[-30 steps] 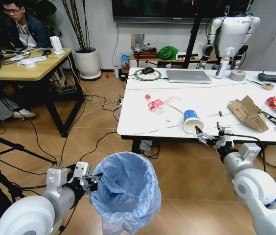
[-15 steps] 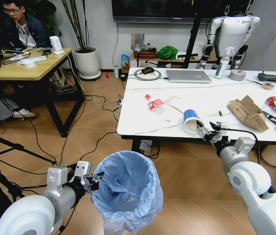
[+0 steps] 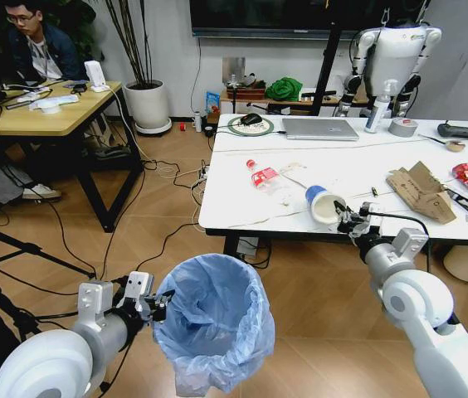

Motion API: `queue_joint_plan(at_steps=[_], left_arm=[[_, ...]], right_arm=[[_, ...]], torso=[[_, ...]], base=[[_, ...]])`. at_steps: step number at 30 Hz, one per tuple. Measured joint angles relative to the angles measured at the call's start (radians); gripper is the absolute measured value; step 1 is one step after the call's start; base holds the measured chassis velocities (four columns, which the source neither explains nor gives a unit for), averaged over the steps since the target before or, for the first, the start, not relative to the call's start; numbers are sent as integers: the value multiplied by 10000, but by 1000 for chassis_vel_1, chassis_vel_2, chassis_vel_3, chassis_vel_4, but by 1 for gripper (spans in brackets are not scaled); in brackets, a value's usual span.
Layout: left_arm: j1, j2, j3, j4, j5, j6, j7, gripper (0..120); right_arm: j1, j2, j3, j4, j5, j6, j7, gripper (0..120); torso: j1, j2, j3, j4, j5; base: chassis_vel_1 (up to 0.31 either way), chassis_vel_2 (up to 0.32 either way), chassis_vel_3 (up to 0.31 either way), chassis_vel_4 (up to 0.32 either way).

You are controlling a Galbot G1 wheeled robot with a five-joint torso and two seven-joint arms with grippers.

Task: Pick up the trash bin and place the trash from the table into it.

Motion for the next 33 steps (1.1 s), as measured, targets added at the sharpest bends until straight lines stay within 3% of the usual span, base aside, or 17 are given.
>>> queue_joint_plan(at_steps=[14,22,33], left_arm=[[-206,-4,385,0,46,0,-296,0],[-477,128,925,0,111,0,-464,0],[-571,-75,878,134,78,0,-987,0]], right_arm=[[-2477,-629,-372,3264,1529,-254,-38,0],[-2900,-465,-1102,3427,1962,-754,-171,0],[-2862,-693,-2436,3382,1577,-1018,-705,0]], torso=[[-4,-6,-4,-2,-2],[-4,-10,-4,-1,0],[-4,-11,-5,1,0]], base=[[0,0,0,0],[0,0,0,0],[0,0,0,0]])
